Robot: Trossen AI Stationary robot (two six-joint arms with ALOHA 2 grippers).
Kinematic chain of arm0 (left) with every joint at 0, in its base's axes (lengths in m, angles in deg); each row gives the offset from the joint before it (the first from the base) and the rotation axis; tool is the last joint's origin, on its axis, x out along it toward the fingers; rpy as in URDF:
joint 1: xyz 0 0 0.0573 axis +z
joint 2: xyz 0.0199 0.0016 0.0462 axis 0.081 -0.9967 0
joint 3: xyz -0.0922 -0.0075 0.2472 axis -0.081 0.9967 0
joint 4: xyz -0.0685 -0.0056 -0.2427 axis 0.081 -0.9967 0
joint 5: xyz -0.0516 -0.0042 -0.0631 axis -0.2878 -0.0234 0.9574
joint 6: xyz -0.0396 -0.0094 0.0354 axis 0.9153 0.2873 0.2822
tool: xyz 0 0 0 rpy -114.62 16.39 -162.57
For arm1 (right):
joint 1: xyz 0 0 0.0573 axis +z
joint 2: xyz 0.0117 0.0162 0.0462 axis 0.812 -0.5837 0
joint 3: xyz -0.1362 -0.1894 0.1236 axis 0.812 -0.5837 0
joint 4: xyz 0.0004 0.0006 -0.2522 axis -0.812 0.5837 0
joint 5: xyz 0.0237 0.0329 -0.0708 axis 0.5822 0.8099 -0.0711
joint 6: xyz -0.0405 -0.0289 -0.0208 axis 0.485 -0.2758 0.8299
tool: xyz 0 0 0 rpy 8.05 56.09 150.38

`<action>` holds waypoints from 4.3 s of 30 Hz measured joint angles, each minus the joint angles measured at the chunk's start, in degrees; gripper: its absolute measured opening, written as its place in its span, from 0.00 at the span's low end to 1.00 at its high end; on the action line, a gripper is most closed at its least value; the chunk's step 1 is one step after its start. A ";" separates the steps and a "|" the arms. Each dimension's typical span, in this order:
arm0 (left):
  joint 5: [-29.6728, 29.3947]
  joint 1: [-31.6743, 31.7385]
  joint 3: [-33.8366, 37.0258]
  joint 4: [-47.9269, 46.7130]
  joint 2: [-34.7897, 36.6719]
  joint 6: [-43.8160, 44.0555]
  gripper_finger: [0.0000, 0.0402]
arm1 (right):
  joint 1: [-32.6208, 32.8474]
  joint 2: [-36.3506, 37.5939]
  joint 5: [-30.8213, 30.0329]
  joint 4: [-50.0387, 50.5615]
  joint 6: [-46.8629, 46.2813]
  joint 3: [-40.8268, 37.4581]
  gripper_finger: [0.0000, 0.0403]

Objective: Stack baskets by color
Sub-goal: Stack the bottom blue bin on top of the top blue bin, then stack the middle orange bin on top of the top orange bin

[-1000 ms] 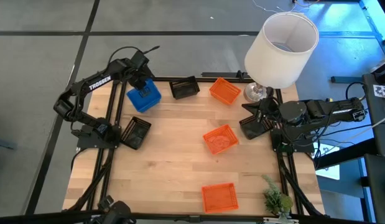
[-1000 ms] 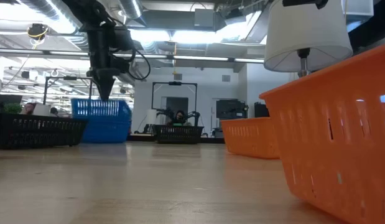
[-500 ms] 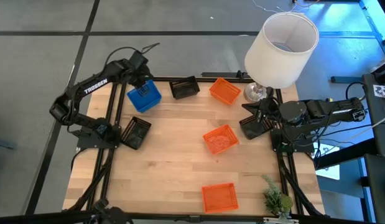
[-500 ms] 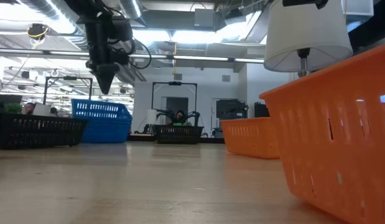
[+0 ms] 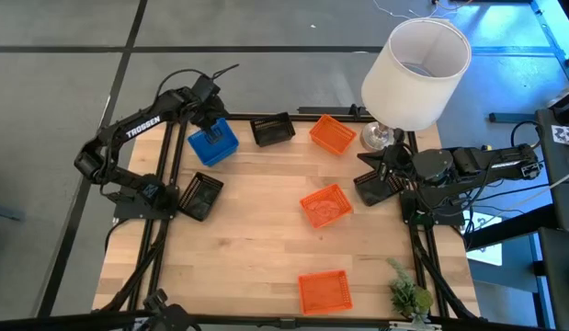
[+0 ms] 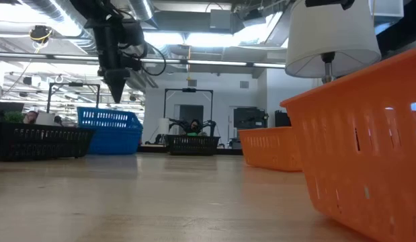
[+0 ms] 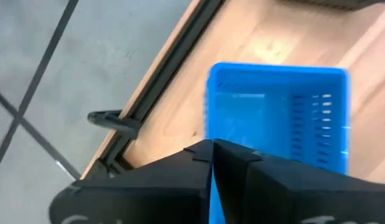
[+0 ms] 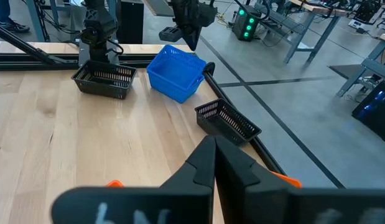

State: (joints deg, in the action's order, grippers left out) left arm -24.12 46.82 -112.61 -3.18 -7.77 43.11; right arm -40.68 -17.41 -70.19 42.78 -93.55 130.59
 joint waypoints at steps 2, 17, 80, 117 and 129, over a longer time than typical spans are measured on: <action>0.60 0.77 1.02 0.37 0.00 0.00 0.00 | 0.00 0.00 0.00 0.00 0.00 0.00 0.02; 1.90 3.34 7.80 4.53 0.30 -0.81 0.00 | 0.02 -0.01 0.02 -0.25 0.02 0.00 0.02; -0.93 -62.54 -3.37 -26.71 21.40 67.49 0.00 | -9.53 -51.90 32.08 24.97 17.96 26.99 0.47; -3.36 -62.51 -3.37 -26.62 21.38 67.33 0.00 | -16.66 -70.16 32.00 27.16 14.91 29.44 0.03; -4.19 -62.52 -3.35 -25.35 21.39 64.49 0.00 | -21.64 -70.18 13.28 44.85 10.44 51.16 0.01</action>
State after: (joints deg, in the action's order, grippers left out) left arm -28.30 -15.70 -115.96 -28.54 13.61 107.59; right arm -62.32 -87.60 -56.91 87.63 -83.10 181.75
